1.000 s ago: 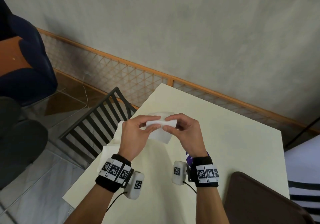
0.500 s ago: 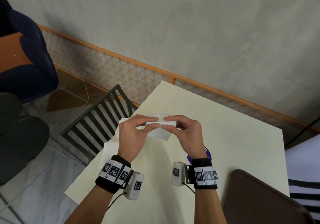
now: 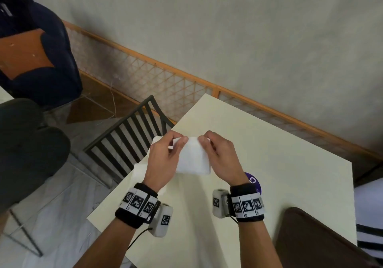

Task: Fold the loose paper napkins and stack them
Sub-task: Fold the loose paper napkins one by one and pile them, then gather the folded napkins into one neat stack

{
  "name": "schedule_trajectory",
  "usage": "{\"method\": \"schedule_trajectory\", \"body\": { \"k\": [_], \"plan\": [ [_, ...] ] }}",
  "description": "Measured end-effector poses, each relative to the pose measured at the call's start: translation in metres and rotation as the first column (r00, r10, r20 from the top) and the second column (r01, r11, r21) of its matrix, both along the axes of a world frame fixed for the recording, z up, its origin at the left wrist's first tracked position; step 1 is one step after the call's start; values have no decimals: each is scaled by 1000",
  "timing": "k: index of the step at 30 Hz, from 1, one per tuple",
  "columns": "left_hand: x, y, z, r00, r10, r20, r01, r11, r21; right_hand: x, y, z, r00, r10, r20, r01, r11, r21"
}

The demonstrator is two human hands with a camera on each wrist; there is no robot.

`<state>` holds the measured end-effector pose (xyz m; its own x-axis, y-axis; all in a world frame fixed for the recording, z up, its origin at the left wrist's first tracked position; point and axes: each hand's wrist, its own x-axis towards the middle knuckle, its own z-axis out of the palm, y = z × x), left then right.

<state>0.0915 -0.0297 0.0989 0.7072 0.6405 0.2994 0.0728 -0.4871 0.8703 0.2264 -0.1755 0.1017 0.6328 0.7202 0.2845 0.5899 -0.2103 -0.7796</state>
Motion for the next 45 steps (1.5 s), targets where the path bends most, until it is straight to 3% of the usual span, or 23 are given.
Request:
{"method": "schedule_trajectory", "body": {
  "k": [5,11,17,21,26,28,31,34,39,42,45],
  "plan": [
    [-16,21,-24,973,176,-147,-176,984,12,-35,54,-27,995,-86,-52,83,994,-69],
    [-58,65,-68,871,268,-411,-302,953,-18,-81,101,-89,991,-94,-93,73,975,-212],
    [-81,87,-115,792,267,-549,-304,952,25,-111,125,-126,991,-136,-14,110,852,-511],
    [-82,90,-135,775,236,-586,-271,962,29,-116,130,-128,984,-177,17,144,736,-662],
    [-75,94,-147,751,210,-626,-213,974,72,-115,139,-132,975,-207,76,195,651,-733],
    [-74,94,-150,758,229,-611,-201,973,115,-115,141,-133,974,-205,95,207,640,-740],
    [-73,96,-151,758,263,-597,-229,964,134,-120,138,-137,962,-257,89,248,698,-671],
    [-73,94,-149,730,193,-655,-233,972,26,-124,131,-135,927,-373,25,295,688,-663],
    [-68,84,-142,733,15,-680,-224,949,-222,-122,129,-137,875,-412,-254,136,713,-688],
    [-71,89,-139,764,-44,-643,-318,843,-435,-116,123,-140,796,-444,-412,103,769,-630],
    [-84,92,-133,852,-65,-520,-356,656,-665,-118,115,-143,810,-385,-443,17,770,-638]
  ]
}}
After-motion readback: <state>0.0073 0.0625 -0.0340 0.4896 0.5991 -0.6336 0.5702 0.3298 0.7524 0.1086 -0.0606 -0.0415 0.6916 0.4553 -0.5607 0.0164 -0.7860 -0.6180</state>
